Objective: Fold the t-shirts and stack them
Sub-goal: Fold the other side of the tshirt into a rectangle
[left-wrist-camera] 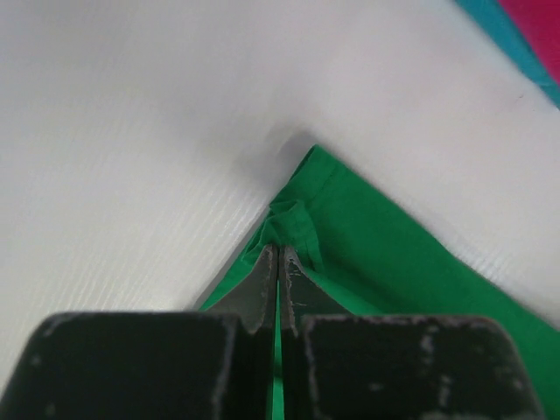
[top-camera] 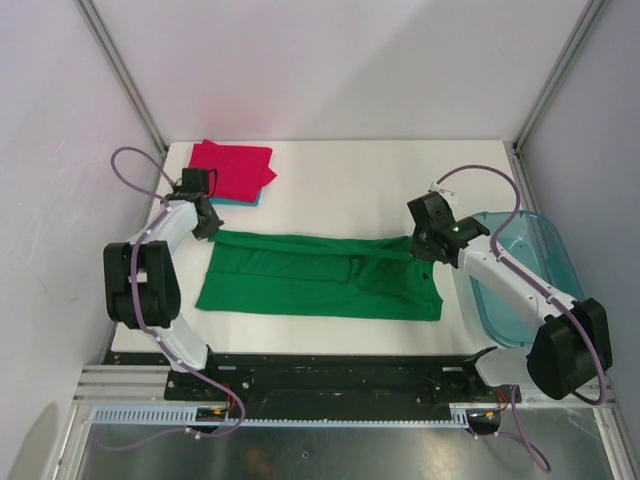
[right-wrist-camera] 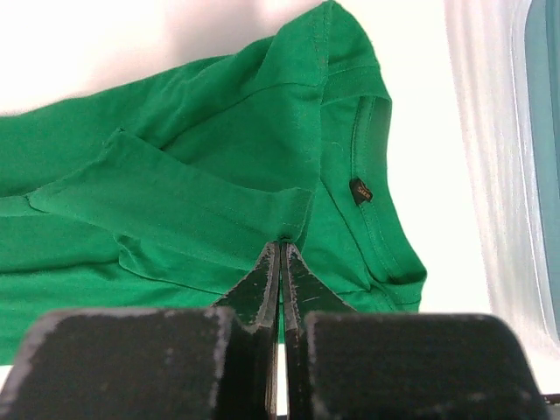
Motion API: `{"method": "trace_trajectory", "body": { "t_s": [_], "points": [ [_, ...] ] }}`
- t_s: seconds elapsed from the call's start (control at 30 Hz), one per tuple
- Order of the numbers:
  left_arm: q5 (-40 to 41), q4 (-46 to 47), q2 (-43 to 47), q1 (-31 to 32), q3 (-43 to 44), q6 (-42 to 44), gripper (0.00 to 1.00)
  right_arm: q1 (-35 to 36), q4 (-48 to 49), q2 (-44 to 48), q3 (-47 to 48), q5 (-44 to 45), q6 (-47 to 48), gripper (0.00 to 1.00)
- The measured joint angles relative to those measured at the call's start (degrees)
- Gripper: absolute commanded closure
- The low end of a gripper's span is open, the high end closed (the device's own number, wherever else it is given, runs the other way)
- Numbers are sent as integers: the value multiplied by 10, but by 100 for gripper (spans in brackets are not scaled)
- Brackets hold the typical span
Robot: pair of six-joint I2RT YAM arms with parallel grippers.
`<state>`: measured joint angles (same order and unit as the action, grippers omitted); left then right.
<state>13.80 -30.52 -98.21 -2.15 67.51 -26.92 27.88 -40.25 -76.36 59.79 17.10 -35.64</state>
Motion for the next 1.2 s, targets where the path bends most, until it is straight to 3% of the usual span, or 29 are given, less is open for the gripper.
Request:
{"method": "trace_trajectory", "body": {
  "t_s": [1.2],
  "points": [
    [0,0,80,0,-105,-3,100,34,-42,31,-53,17,-35,100]
  ]
}}
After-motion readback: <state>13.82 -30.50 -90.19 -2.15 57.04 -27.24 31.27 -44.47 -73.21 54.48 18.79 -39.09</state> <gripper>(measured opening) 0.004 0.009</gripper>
